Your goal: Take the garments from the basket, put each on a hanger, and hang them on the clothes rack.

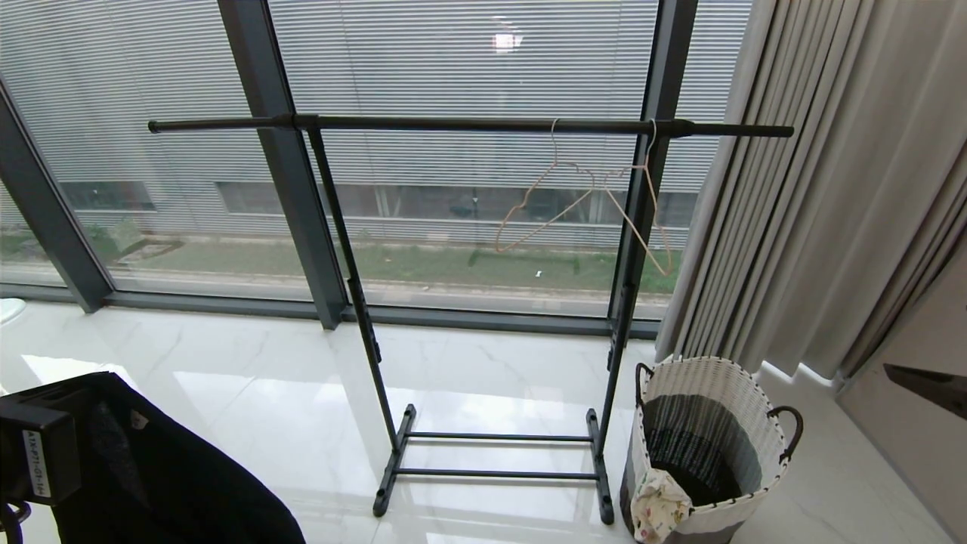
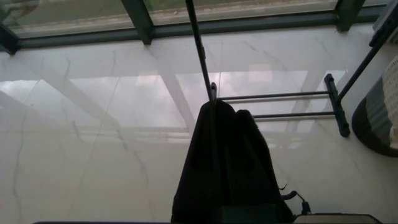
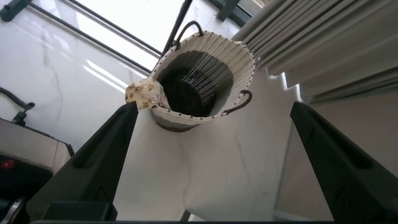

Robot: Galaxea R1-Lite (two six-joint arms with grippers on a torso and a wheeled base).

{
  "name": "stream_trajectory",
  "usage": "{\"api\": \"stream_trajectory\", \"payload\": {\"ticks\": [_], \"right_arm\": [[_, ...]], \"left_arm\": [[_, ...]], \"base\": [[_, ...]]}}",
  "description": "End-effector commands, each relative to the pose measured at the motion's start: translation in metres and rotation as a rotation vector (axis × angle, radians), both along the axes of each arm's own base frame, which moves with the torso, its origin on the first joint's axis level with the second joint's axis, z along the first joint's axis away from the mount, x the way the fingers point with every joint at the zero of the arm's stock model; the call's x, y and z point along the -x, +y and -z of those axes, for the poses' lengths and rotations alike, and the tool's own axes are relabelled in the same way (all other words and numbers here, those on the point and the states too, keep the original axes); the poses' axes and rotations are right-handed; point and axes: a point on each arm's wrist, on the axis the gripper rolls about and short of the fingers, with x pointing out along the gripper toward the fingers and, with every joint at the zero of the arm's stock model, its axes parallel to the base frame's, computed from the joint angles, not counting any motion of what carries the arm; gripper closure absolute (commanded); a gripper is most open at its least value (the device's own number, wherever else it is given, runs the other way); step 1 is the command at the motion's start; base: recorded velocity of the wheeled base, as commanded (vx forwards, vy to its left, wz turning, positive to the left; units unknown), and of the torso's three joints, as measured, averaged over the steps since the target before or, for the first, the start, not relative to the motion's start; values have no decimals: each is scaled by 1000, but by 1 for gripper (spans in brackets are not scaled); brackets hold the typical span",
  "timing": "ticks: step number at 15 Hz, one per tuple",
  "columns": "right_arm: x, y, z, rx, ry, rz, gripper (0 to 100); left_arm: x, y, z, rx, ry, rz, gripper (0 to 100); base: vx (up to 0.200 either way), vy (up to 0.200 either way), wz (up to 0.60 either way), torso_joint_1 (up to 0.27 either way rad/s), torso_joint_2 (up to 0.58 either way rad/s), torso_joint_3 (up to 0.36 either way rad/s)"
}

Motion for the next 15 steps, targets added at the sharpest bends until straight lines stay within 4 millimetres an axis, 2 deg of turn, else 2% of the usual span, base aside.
{"api": "stream_trajectory", "payload": {"ticks": [1, 4, 10, 15], "right_arm": [[-21, 3, 11, -101, 27, -10, 0], [-35, 4, 7, -209, 3, 14, 0], [-41, 6, 3, -269, 7, -5, 0], [-54, 22, 5, -394, 87, -22, 0]], "left_arm": [[-2, -1, -2, 0, 0, 2, 100], [-4, -1, -5, 1, -6, 1, 100], [-4, -1, -7, 2, -14, 2, 100], [-4, -1, -8, 2, -17, 1, 100]], "base": [[0, 0, 0, 0, 0, 0], [200, 0, 0, -7, -9, 2], [200, 0, 0, 6, 0, -1], [200, 0, 0, 2, 0, -1]]}}
